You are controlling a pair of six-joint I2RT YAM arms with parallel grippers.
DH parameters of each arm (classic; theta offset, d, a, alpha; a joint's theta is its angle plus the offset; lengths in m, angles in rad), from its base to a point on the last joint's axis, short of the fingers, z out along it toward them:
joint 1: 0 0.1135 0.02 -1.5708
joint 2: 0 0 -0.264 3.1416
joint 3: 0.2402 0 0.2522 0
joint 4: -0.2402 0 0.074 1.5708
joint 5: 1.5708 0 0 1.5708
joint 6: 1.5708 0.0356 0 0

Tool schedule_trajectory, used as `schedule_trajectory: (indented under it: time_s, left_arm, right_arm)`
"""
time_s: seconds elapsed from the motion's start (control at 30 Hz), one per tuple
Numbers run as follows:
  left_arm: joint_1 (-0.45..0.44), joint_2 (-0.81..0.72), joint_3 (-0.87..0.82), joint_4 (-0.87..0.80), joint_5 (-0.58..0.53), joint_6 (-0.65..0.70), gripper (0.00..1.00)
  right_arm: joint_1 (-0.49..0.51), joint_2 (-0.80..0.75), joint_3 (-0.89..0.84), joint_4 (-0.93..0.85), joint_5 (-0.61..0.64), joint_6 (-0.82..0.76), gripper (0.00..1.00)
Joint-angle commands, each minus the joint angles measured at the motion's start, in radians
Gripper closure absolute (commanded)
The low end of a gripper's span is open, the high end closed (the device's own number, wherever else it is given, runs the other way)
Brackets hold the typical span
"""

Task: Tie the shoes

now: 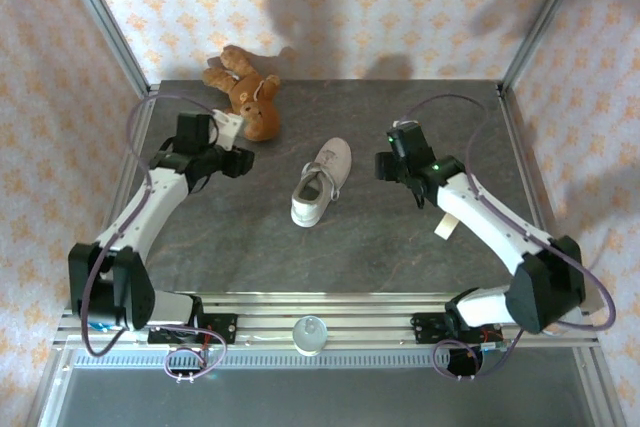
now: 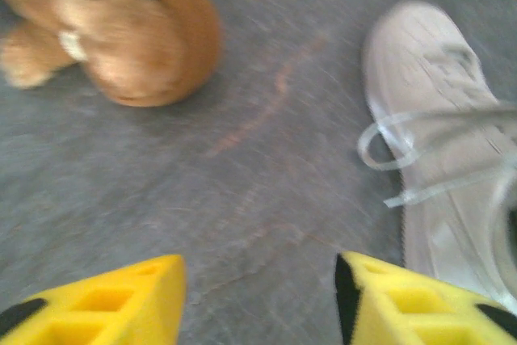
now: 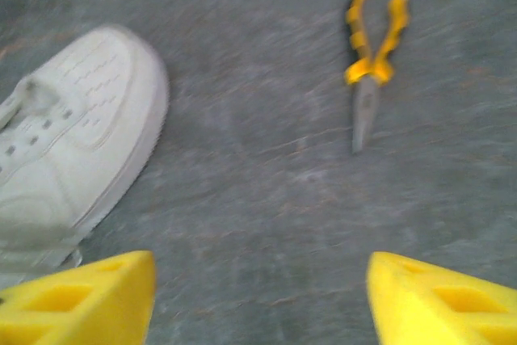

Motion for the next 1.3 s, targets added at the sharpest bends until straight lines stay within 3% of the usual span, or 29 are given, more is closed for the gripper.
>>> schedule_trajectory:
  time_s: [0.0, 0.03, 0.07, 0.1, 0.27, 0.47, 0.7, 0.77, 0.83, 0.93, 1.03, 1.1, 1.27]
  left_arm:
    - [0.029, -0.076, -0.099, 0.159, -0.171, -0.166, 0.32]
    - [0.033, -0.099, -0.138, 0.200, -0.207, -0.191, 0.25]
    - [0.036, -0.117, -0.170, 0.232, -0.231, -0.202, 0.02]
    - [0.037, -0.134, -0.204, 0.268, -0.261, -0.217, 0.01]
    - [0.038, -0.185, -0.373, 0.450, -0.368, -0.264, 0.01]
    - [0.038, -0.192, -0.549, 0.689, -0.420, -0.203, 0.01]
    - [0.052, -0.023, -0.630, 1.035, -0.401, -0.161, 0.00]
    - [0.059, 0.043, -0.640, 1.139, -0.387, -0.167, 0.00]
    - [0.069, 0.094, -0.612, 1.128, -0.374, -0.173, 0.00]
    - [0.071, 0.157, -0.606, 1.167, -0.349, -0.161, 0.00]
    - [0.071, 0.201, -0.669, 1.328, -0.355, -0.162, 0.00]
    - [0.072, 0.187, -0.667, 1.293, -0.354, -0.162, 0.00]
    - [0.072, 0.195, -0.633, 1.243, -0.397, -0.184, 0.00]
  right_arm:
    - [-0.037, -0.058, -0.076, 0.094, 0.232, -0.016, 0.13]
    - [-0.057, -0.072, -0.109, 0.131, 0.244, -0.021, 0.09]
    - [-0.074, -0.084, -0.136, 0.166, 0.255, -0.021, 0.06]
    - [-0.093, -0.097, -0.169, 0.210, 0.244, -0.024, 0.04]
    - [-0.167, -0.165, -0.335, 0.465, 0.211, -0.095, 0.00]
    - [-0.248, -0.142, -0.438, 0.651, 0.193, -0.133, 0.01]
    - [-0.339, -0.044, -0.560, 1.009, 0.056, -0.150, 0.00]
    - [-0.351, -0.028, -0.553, 1.028, 0.033, -0.165, 0.00]
    - [-0.364, -0.002, -0.581, 1.141, -0.007, -0.200, 0.00]
    - [-0.390, 0.016, -0.575, 1.159, -0.034, -0.216, 0.00]
    - [-0.410, -0.001, -0.564, 1.085, -0.062, -0.211, 0.00]
    - [-0.410, -0.036, -0.576, 1.021, -0.075, -0.206, 0.00]
    - [-0.412, -0.068, -0.705, 1.143, -0.092, -0.179, 0.00]
